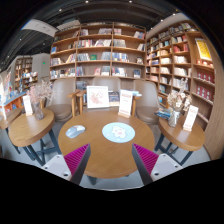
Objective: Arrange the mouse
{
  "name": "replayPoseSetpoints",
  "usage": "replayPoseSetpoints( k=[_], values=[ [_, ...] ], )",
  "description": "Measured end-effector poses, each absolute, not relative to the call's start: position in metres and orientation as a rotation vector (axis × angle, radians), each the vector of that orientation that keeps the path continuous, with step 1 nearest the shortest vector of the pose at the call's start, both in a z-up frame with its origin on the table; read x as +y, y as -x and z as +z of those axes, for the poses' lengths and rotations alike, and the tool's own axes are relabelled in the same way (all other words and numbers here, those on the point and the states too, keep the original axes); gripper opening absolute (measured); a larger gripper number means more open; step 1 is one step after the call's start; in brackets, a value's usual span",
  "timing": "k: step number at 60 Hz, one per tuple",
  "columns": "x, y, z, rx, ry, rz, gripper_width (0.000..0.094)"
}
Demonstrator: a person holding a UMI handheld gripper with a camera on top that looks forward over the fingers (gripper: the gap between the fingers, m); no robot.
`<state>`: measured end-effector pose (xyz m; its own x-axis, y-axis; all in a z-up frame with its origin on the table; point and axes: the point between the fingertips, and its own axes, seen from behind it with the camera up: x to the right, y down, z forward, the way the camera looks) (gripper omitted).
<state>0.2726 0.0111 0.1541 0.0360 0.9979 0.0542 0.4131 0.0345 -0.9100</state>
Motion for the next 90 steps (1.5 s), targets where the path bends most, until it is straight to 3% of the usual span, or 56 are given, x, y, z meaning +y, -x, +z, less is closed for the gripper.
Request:
replayPoseSetpoints(
  k=[27, 45, 59, 74, 90],
  values=[
    [-0.127, -0.249, 0.124, -1.623, 1.48, 0.995, 0.0854],
    [-0.198, -0.208, 0.085, -1.673, 1.483, 1.018, 0.0855],
    [-0.22, -0.16, 0.038, -1.709, 1.464, 0.95, 0.0854],
    [-0.226, -0.097, 0.027, -1.679, 1.384, 0.936, 0.0854],
    [-0.22, -0.048, 0.002, -1.684, 1.466, 0.897, 0.0854]
  ],
)
